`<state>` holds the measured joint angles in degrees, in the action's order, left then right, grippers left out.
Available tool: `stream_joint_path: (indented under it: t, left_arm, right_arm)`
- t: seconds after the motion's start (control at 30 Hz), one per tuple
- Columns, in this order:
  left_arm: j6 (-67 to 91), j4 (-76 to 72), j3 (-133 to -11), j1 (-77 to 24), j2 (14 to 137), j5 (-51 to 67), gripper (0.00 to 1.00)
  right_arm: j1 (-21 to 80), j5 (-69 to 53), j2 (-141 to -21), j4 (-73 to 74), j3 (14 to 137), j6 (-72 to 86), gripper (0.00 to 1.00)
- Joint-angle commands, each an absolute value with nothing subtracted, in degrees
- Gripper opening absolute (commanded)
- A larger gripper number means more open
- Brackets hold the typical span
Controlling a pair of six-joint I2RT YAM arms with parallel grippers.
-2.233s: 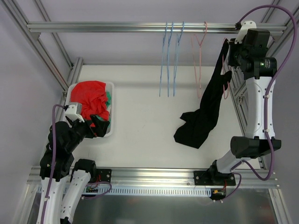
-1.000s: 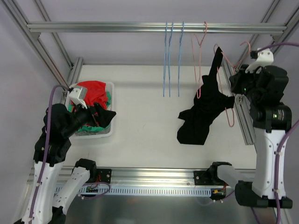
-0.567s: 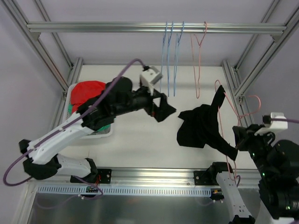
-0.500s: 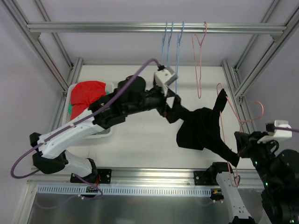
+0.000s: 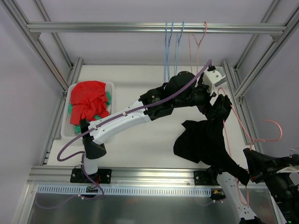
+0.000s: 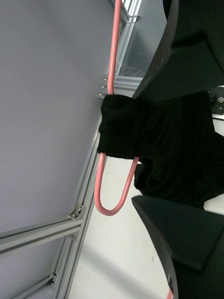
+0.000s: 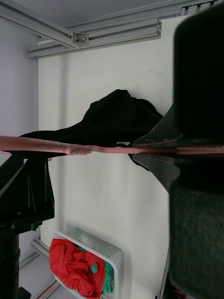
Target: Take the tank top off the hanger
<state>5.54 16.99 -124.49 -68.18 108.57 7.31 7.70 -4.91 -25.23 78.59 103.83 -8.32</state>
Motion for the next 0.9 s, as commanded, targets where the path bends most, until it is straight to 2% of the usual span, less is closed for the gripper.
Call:
stream_joint_path:
  t: [0.0,0.03,0.07,0.13,0.27,0.33,0.43,0.5,0.6,0.7,0.8,0.87]
  left_arm:
    - [5.4,14.9,-127.1,-68.1,108.2,9.4,0.74]
    - [5.5,14.9,-127.1,-68.1,108.6,9.3,0.68]
    - [5.7,14.8,-127.1,-68.1,108.7,9.6,0.57]
    - [6.1,14.7,-126.8,-68.2,108.8,10.1,0.47]
    - [6.2,14.7,-126.0,-68.1,108.2,8.4,0.02]
    - [6.7,14.6,-123.9,-68.1,106.4,6.2,0.00]
    - [8.6,14.5,-117.1,-69.0,100.7,-6.0,0.00]
    - [9.7,14.0,-109.0,-69.9,94.6,-19.1,0.00]
    - [13.0,12.7,-98.7,-70.6,88.5,-32.0,0.00]
    - [16.8,12.7,-91.1,-70.6,78.6,-40.4,0.00]
    - [17.7,12.8,-84.6,-70.6,70.9,-41.0,0.00]
    - [17.9,12.8,-79.7,-70.6,67.4,-39.6,0.00]
  right_arm:
    - [9.1,-3.5,-27.0,80.4,105.6,-7.7,0.00]
    - [9.1,-3.7,-27.2,80.4,105.7,-7.8,0.00]
    - [9.2,-3.7,-27.2,80.4,105.8,-7.7,0.00]
    - [9.2,-3.6,-27.4,80.3,105.7,-7.8,0.00]
    - [9.2,-3.8,-27.9,80.2,105.3,-7.9,0.00]
    - [9.2,-3.9,-27.9,80.3,104.6,-8.3,0.00]
    - [9.9,-6.9,-27.6,80.4,102.6,-11.0,0.00]
    - [12.7,-11.6,-27.2,80.9,101.4,-13.2,0.00]
    - [18.6,-16.3,-26.7,82.6,98.9,-15.8,0.00]
    - [23.6,-20.1,-25.9,83.4,98.0,-18.1,0.00]
    - [27.8,-29.0,-25.8,82.9,98.3,-20.5,0.00]
    - [29.5,-30.5,-27.4,82.5,99.9,-21.0,0.00]
